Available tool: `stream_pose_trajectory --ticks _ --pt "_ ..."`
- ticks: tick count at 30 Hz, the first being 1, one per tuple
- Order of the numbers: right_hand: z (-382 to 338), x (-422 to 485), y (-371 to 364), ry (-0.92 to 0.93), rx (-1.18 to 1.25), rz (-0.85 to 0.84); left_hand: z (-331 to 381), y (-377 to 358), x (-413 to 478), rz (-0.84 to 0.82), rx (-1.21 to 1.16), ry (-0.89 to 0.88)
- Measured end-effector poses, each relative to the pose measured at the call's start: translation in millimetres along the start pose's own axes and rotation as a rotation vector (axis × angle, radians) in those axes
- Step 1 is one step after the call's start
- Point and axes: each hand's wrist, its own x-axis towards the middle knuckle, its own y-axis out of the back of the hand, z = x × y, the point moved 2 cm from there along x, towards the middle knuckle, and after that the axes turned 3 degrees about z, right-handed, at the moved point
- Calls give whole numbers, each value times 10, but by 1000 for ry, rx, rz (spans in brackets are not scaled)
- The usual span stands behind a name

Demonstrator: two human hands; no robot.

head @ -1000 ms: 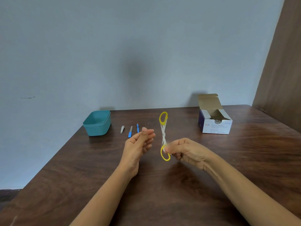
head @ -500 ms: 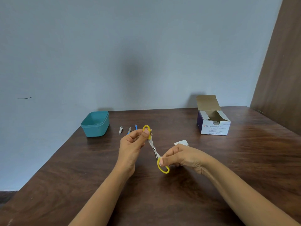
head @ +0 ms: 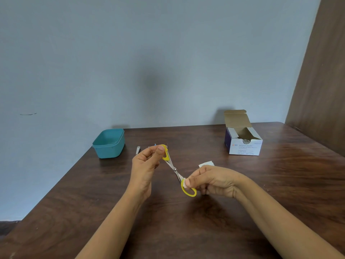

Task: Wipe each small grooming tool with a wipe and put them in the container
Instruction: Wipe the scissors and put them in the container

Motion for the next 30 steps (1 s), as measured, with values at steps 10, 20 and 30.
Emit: stream_pose_trajectory --ticks 10,20,30 --pt "20 -42 132 -107 264 -296 -16 3 13 5 -20 -7" --pt "17 6 231 39 493 -144 -20 77 75 132 -123 35" --pt "-40 110 282 323 798 84 -108 49 79 143 -162 145"
